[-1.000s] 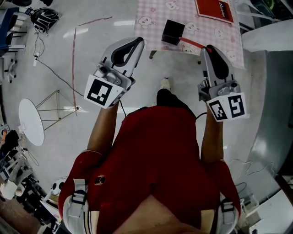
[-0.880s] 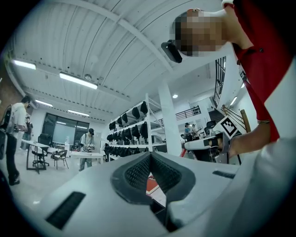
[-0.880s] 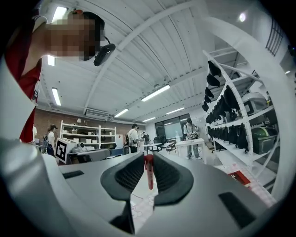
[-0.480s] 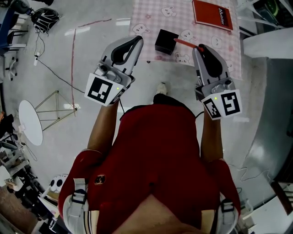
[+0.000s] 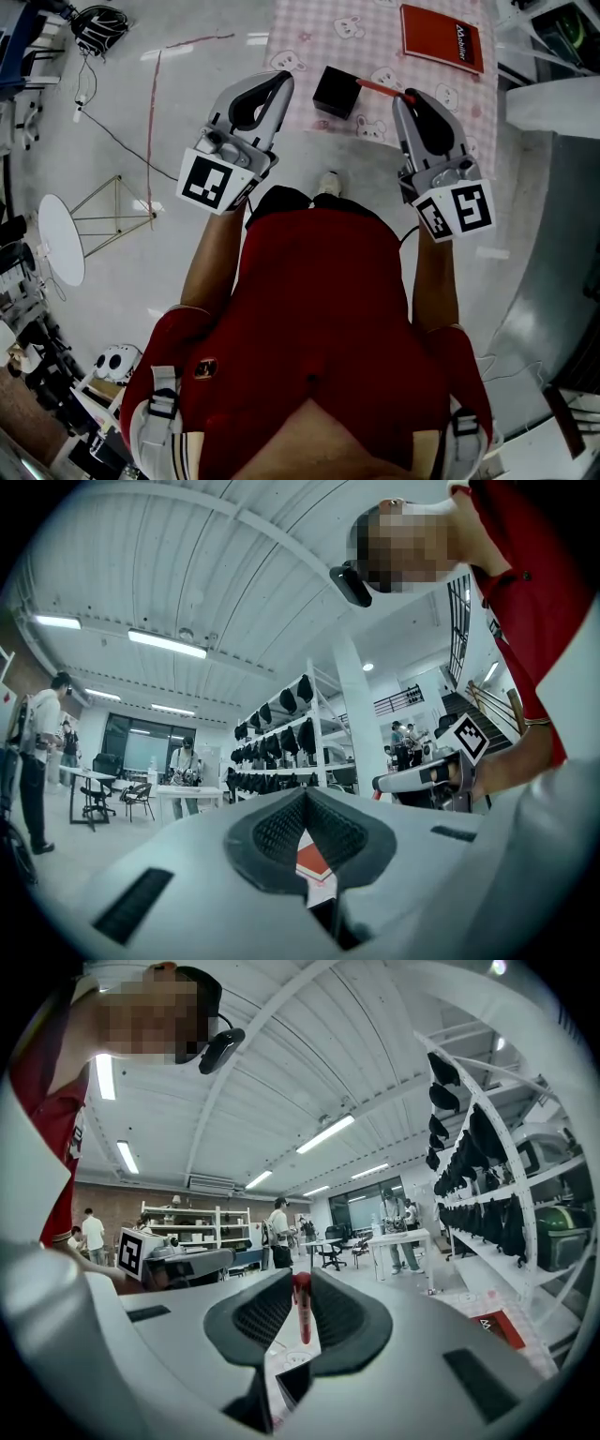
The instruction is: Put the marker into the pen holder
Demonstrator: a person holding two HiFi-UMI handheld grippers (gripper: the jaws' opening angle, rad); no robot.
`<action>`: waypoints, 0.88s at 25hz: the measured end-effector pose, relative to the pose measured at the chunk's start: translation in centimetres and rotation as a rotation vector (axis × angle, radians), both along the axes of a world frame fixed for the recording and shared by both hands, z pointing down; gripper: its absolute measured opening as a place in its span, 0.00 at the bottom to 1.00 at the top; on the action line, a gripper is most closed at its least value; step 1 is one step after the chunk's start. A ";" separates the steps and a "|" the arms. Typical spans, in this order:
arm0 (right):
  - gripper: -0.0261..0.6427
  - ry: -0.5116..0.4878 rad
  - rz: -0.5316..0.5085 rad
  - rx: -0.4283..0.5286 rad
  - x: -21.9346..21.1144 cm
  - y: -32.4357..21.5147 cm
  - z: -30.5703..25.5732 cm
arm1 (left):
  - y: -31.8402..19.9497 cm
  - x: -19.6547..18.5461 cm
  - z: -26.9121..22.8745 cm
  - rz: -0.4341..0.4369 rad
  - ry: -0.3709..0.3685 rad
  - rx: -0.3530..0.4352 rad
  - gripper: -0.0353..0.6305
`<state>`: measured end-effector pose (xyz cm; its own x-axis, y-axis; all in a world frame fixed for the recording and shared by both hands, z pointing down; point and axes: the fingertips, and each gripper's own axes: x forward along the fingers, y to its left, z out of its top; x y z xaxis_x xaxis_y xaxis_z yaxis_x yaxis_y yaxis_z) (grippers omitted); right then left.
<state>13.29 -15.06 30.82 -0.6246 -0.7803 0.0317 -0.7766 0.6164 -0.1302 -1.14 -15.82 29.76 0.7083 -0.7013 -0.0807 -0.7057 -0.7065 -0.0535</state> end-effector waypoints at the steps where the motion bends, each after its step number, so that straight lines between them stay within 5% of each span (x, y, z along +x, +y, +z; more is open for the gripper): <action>1: 0.13 0.000 -0.002 -0.003 0.0 -0.1 0.1 | -0.1 0.0 0.1 -0.001 0.000 -0.004 0.06; 22: 0.13 0.079 0.044 -0.099 -2.4 -3.1 4.3 | -3.3 -1.3 1.5 0.076 -0.011 -0.041 0.06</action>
<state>10.89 -18.19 35.11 -0.5828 -0.7972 0.1575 -0.8125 0.5690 -0.1265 -2.46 -19.17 31.25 0.7603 -0.6480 -0.0449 -0.6494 -0.7598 -0.0309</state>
